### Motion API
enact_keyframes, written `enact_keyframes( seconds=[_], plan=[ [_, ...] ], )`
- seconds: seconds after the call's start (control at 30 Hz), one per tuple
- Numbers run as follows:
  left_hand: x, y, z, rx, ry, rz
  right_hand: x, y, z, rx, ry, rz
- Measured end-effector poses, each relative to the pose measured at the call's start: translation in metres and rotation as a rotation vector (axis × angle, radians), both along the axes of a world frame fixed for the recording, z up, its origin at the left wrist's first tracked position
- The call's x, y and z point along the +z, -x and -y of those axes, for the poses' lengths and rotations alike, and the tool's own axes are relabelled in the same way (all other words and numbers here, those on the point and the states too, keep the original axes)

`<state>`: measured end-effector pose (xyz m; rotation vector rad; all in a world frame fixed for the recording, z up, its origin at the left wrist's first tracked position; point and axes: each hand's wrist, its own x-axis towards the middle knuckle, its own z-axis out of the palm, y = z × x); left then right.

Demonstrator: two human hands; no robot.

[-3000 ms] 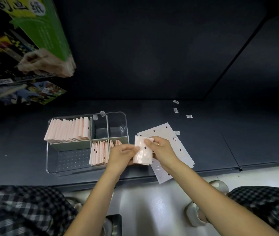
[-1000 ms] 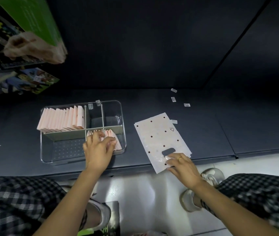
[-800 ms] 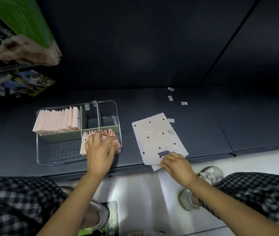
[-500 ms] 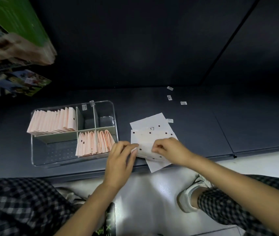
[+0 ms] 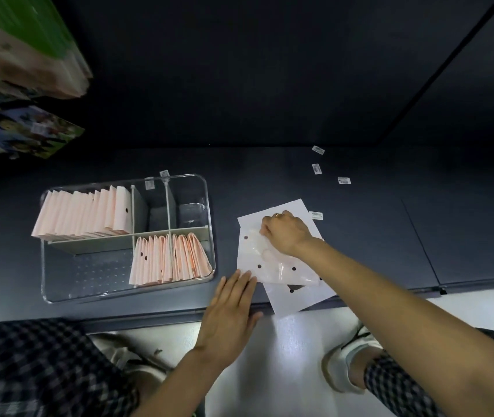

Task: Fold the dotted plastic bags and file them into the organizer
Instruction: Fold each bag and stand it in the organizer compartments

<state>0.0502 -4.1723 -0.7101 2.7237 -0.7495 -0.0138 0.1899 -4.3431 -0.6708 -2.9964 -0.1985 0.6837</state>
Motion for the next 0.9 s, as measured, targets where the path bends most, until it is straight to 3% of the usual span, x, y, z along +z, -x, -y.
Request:
enact_keyframes(
  seconds=[0.27,0.4,0.5,0.63,0.9],
  plan=[
    [-0.009,-0.004,-0.001,-0.02,-0.057,0.032,-0.011,0.001,-0.002,-0.011,0.033,0.07],
    [-0.009,-0.004,-0.003,-0.03,-0.087,-0.026,-0.007,0.032,-0.004,-0.076,-0.095,0.342],
    [-0.008,-0.005,-0.003,-0.04,-0.104,-0.042,-0.014,0.09,-0.009,0.088,-0.183,0.467],
    [-0.008,-0.006,-0.002,-0.057,-0.158,-0.108,-0.034,0.146,0.004,0.24,-0.068,0.29],
    [-0.008,-0.006,-0.022,-0.08,-0.283,-0.142,-0.018,0.174,0.072,0.063,0.112,0.17]
  ],
)
